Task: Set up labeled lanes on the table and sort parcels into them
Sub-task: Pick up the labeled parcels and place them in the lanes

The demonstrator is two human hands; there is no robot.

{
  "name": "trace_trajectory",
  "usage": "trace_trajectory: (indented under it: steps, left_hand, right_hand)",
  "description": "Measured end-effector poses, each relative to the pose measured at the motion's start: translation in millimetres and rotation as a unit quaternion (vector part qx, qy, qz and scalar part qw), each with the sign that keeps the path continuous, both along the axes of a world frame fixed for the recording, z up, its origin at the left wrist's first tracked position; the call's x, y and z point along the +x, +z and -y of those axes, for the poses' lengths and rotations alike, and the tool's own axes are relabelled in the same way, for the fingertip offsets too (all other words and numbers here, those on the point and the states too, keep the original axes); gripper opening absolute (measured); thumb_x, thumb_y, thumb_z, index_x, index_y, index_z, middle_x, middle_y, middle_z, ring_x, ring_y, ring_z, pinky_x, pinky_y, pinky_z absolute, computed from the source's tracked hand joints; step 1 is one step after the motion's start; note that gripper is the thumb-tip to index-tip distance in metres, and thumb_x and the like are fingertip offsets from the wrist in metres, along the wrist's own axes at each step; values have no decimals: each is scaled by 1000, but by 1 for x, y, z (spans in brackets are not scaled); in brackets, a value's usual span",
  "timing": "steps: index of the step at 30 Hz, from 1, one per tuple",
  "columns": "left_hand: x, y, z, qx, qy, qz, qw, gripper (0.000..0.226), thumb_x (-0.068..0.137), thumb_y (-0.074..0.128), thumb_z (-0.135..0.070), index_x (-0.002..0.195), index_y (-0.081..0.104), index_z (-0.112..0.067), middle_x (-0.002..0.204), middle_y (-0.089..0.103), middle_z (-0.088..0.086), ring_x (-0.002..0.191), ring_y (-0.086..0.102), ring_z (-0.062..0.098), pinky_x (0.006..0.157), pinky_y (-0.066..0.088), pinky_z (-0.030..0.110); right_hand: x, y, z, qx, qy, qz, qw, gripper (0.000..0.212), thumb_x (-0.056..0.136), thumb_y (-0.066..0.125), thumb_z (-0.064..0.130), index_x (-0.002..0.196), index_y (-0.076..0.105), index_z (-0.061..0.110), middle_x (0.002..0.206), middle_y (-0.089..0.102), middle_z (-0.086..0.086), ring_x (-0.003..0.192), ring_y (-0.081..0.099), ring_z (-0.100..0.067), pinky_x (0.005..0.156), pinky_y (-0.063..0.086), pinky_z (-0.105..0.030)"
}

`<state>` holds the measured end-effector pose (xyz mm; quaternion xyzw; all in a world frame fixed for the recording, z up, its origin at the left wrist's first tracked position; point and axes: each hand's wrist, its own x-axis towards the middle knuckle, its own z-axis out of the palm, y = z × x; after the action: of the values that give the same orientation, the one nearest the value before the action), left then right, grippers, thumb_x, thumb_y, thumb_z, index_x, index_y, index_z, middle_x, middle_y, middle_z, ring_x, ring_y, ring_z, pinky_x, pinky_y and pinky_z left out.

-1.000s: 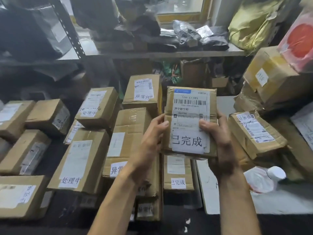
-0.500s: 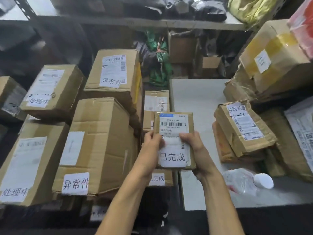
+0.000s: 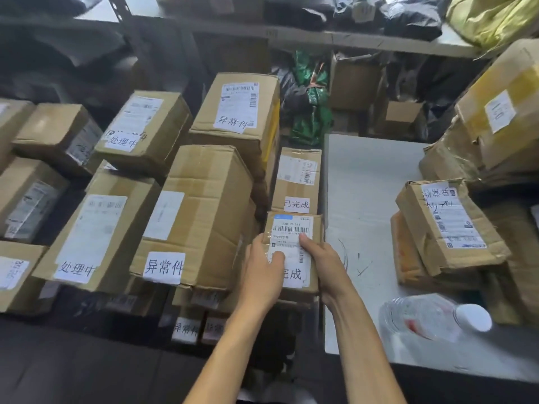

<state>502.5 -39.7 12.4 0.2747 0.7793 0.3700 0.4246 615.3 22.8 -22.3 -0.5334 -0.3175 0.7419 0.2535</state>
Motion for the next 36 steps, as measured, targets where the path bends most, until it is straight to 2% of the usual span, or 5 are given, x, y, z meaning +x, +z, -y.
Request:
trace_trajectory:
  steps: [6,12,17,28,36]
  left_hand:
    - [-6,0,10,131,73,-25,988,48,92,51,0,111,54,-44,124,57,-14,112,56,-6,96,44,18]
    - [-6,-6,2,41,-37,-29,998,40,98,50,-15,136,62,-18,137,62,-3,129,56,15,110,43,38]
    - [1,-1,-7,36,-90,-32,995,39,98,48,-19,133,63,-23,137,61,-6,128,53,12,110,41,32]
    - [-13,-12,-17,38,-93,78,992,35,99,46,-21,127,67,-21,130,61,-7,123,56,8,98,47,20]
    - [-27,-5,-26,-37,-171,147,974,37,102,44,-29,133,63,-22,138,58,0,121,58,13,89,48,20]
  right_hand:
    - [-8,-18,-4,7,0,57,998,45,94,71,33,134,61,15,111,78,-8,97,77,-27,91,60,-51]
    - [-20,-32,-3,-16,-30,60,998,51,92,74,32,135,55,12,113,77,-8,97,77,-27,85,62,-44]
    - [-24,-34,-7,-16,-23,84,996,32,94,72,33,119,57,19,114,73,-6,102,74,-26,95,58,-50]
    - [-23,-37,-14,6,8,128,992,57,95,69,40,140,43,17,117,71,-1,88,77,-15,65,61,-27]
    - [-20,-43,-26,-14,60,184,981,48,102,60,31,143,39,14,121,70,-6,92,77,-21,69,63,-33]
